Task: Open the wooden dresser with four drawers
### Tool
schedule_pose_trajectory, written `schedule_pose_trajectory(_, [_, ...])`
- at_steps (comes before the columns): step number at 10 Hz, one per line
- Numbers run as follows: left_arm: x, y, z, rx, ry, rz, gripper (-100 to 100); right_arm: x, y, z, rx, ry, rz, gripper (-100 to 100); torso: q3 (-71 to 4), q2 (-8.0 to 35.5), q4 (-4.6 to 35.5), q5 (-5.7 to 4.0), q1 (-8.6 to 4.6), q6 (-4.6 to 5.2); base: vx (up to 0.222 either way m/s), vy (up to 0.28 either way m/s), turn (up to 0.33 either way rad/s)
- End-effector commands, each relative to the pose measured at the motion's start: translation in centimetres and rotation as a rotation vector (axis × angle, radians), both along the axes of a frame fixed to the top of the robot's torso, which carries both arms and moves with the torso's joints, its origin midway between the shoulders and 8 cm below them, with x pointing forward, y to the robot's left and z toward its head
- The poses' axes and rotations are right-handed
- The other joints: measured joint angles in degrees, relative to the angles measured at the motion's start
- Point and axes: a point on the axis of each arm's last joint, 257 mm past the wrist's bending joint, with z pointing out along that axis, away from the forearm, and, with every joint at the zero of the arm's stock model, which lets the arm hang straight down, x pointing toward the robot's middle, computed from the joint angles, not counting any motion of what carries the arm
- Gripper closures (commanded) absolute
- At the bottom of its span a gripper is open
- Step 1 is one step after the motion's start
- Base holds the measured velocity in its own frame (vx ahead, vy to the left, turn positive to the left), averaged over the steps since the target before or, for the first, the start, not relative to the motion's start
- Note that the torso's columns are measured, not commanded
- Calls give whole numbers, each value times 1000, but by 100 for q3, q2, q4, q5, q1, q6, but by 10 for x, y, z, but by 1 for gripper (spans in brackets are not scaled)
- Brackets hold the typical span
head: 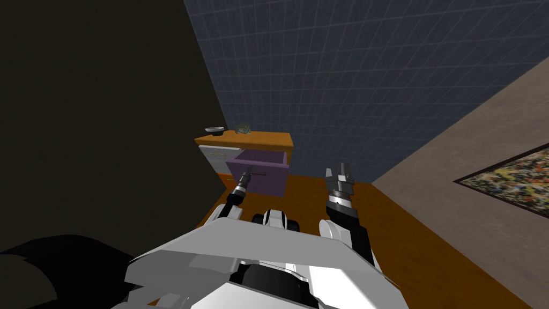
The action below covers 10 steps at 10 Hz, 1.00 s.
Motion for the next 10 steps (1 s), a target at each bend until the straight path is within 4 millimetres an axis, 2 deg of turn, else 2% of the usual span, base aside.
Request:
schedule_pose_trajectory(1, [-7, 2, 14, -1, 0, 6, -100, 0, 0, 0, 0, 0, 0, 0, 7, 11, 6, -1, 0, 1, 31, 2, -23])
schedule_pose_trajectory(6, [-21, 3, 42, -4, 0, 15, -100, 0, 0, 0, 0, 0, 0, 0, 24, 43, 22, -10, -11, -2, 24, 4, -23])
schedule_pose_trajectory(7, [-21, 3, 31, -6, 15, 15, -100, 0, 0, 0, 0, 0, 0, 0, 29, 54, 31, -16, -14, -7, 13, 2, -5])
schedule_pose_trajectory(8, [-21, 3, 31, -7, 19, 15, 0, 0, 0, 0, 0, 0, 0, 0, 33, 56, 25, -11, -13, -4, 5, 0, -1])
schedule_pose_trajectory(10, [-21, 4, 28, -7, 25, 16, 0, 0, 0, 0, 0, 0, 0, 0, 26, 43, 15, -5, -10, -1, 0, 0, 0])
